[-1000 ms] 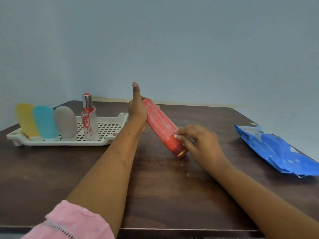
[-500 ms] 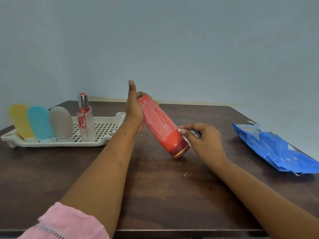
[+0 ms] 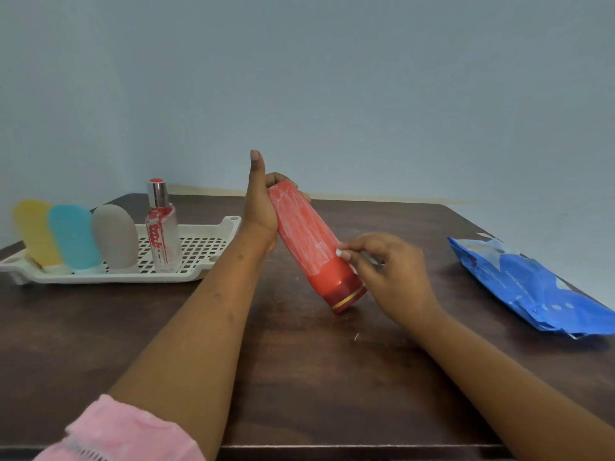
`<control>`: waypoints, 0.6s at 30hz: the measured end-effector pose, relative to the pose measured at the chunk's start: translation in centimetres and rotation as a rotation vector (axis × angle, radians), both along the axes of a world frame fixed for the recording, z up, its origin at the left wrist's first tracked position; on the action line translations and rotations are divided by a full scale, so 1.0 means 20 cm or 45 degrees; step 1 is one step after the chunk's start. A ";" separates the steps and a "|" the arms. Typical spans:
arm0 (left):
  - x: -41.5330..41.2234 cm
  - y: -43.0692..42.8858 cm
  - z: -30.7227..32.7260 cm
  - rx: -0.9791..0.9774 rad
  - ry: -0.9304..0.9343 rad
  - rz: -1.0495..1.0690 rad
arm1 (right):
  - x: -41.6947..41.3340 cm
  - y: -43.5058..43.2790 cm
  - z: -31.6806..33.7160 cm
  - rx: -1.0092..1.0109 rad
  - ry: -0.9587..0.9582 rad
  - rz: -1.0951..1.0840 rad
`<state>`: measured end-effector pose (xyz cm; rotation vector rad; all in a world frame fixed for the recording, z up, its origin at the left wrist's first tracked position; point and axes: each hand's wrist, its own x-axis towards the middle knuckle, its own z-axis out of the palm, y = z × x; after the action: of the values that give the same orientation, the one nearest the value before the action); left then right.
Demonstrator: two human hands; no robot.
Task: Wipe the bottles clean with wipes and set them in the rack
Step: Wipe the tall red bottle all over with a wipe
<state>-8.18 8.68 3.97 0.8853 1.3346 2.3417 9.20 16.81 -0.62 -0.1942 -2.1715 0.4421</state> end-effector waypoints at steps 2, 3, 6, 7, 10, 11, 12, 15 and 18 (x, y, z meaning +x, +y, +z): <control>0.00 0.00 0.00 0.001 -0.005 -0.012 | -0.01 0.02 0.00 -0.133 -0.012 -0.068; 0.00 0.00 0.01 0.000 -0.003 -0.013 | -0.01 0.02 0.00 -0.121 -0.010 -0.086; 0.01 0.00 0.01 0.005 -0.002 -0.026 | 0.00 -0.02 0.00 0.227 0.004 -0.015; 0.01 0.00 0.02 0.009 -0.007 -0.025 | 0.00 -0.03 -0.01 0.320 -0.020 0.026; 0.01 0.00 0.01 -0.001 -0.008 -0.005 | 0.00 -0.02 -0.01 0.285 -0.014 0.009; 0.01 0.00 0.01 -0.007 -0.006 -0.002 | -0.01 -0.01 0.00 0.229 0.015 -0.035; 0.01 0.00 0.01 -0.013 -0.004 0.001 | -0.01 0.00 0.00 0.192 0.035 -0.080; 0.02 0.00 0.02 -0.005 0.000 0.010 | -0.01 -0.01 -0.01 0.293 0.024 -0.104; 0.02 0.01 0.02 -0.007 -0.015 0.022 | 0.00 -0.06 -0.03 0.494 -0.036 0.038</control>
<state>-7.81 8.86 4.41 0.8605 1.3482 2.3514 9.21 15.66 -1.22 0.0475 -2.2423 0.0289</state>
